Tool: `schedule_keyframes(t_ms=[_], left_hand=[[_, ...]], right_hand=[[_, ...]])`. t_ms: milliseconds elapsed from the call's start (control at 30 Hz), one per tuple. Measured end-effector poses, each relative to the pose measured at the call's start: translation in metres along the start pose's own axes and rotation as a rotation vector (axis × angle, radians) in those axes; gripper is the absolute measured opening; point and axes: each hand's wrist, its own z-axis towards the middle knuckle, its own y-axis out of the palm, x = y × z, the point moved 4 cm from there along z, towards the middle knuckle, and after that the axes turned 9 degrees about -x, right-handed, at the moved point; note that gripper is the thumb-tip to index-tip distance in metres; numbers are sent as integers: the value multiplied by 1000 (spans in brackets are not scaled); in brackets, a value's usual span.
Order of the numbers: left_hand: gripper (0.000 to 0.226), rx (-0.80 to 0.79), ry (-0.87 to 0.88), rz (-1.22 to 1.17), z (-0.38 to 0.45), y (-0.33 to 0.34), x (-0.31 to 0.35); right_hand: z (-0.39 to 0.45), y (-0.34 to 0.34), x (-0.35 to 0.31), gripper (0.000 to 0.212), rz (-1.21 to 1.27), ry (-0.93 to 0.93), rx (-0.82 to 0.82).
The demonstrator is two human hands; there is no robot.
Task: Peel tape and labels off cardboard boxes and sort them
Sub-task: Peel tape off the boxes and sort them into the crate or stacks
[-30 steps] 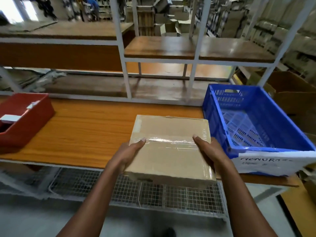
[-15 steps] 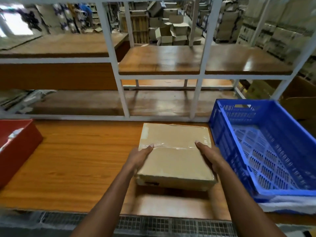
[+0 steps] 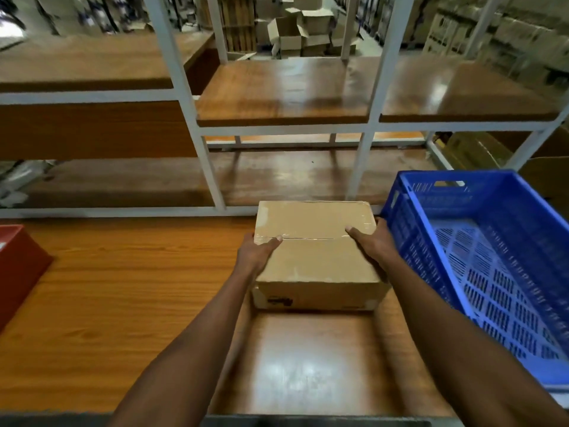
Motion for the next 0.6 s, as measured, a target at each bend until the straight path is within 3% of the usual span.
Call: schedule_keyframes(t_ms=[100, 167, 267, 433, 600], left_hand=[[66, -10, 21, 63, 15, 1, 8], [80, -1, 54, 241, 21, -1, 15], [98, 0, 114, 590, 23, 0, 24], [89, -59, 404, 950, 16, 26, 54], [65, -91, 306, 1085, 16, 53, 52]], right_hand=[[8, 9, -19, 73, -490, -106, 74], [8, 25, -29, 65, -708, -192, 13], [5, 34, -32, 66, -738, -181, -22], [12, 27, -53, 38, -765, -158, -73], [19, 23, -78, 33, -856, -94, -185]])
